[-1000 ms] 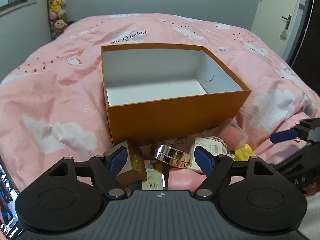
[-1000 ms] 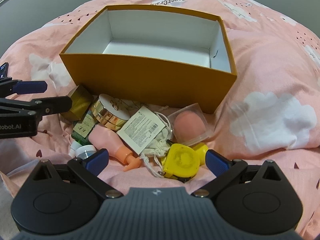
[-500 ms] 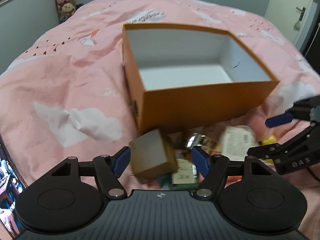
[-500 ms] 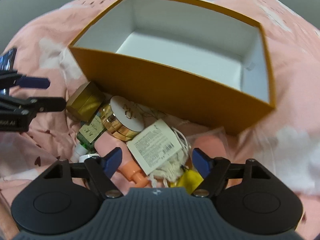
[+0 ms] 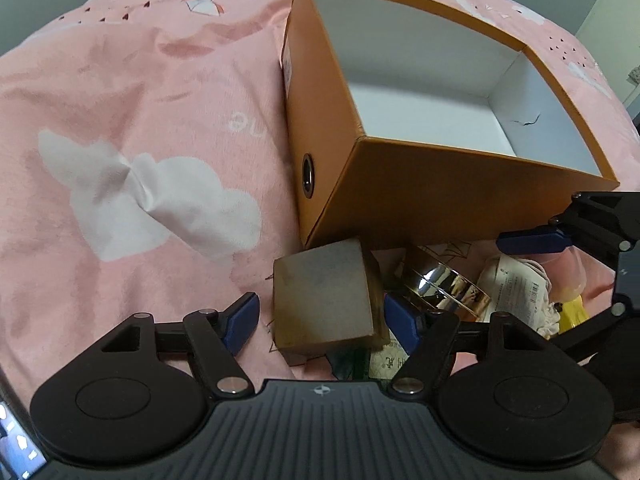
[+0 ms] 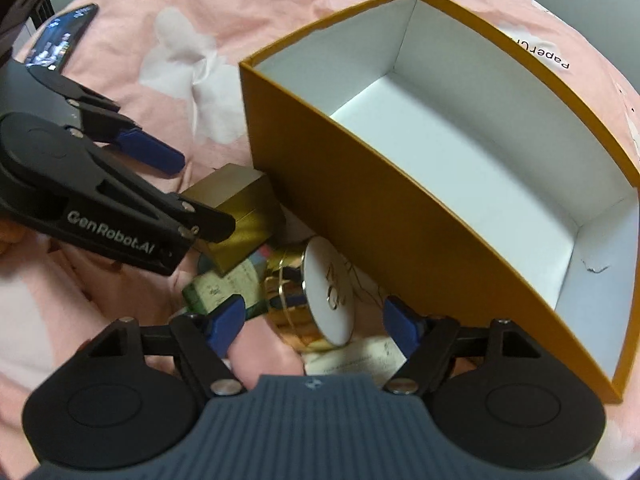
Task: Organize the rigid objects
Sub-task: 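Grasp the gold cube with the left tool while the right tool grasps the gold compact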
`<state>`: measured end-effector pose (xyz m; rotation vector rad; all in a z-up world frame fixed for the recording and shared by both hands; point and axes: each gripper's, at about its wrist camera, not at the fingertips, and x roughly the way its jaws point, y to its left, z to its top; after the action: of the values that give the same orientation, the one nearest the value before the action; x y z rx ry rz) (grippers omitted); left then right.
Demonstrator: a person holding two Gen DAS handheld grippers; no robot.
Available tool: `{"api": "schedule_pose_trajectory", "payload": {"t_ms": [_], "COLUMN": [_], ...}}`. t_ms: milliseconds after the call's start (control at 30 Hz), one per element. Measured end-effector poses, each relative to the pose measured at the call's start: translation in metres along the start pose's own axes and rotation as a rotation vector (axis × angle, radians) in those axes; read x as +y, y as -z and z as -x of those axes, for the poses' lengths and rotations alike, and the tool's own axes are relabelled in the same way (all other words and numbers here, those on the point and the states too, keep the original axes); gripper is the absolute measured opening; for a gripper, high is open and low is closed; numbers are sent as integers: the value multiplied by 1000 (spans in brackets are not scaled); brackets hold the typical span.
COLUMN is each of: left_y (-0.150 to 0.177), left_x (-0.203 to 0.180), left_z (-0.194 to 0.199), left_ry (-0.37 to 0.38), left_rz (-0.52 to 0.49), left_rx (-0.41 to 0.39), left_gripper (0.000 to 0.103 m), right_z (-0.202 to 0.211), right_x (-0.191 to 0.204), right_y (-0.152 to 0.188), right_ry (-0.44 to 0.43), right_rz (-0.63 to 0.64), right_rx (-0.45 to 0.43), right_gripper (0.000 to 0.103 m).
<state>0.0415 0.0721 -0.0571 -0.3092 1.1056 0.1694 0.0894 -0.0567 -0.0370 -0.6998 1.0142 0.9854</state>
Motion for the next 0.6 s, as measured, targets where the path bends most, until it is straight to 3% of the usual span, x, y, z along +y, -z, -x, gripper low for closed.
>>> {"api": "schedule_pose_trajectory", "payload": {"t_ms": [67, 167, 600], "left_y": [0, -3, -9], "left_x": [1, 2, 2], "left_z": [-3, -10, -44], "left_ry": [0, 14, 50], "left_rz": [5, 15, 37], "left_rx": [3, 10, 39], "left_gripper": [83, 84, 90], "right_z": [-6, -13, -33], "right_x": [0, 1, -2], "right_y": [-3, -5, -12], "right_ry": [4, 11, -1], "right_rz": [3, 11, -16], "right_rx": [5, 22, 41], "right_gripper": [74, 63, 59]}}
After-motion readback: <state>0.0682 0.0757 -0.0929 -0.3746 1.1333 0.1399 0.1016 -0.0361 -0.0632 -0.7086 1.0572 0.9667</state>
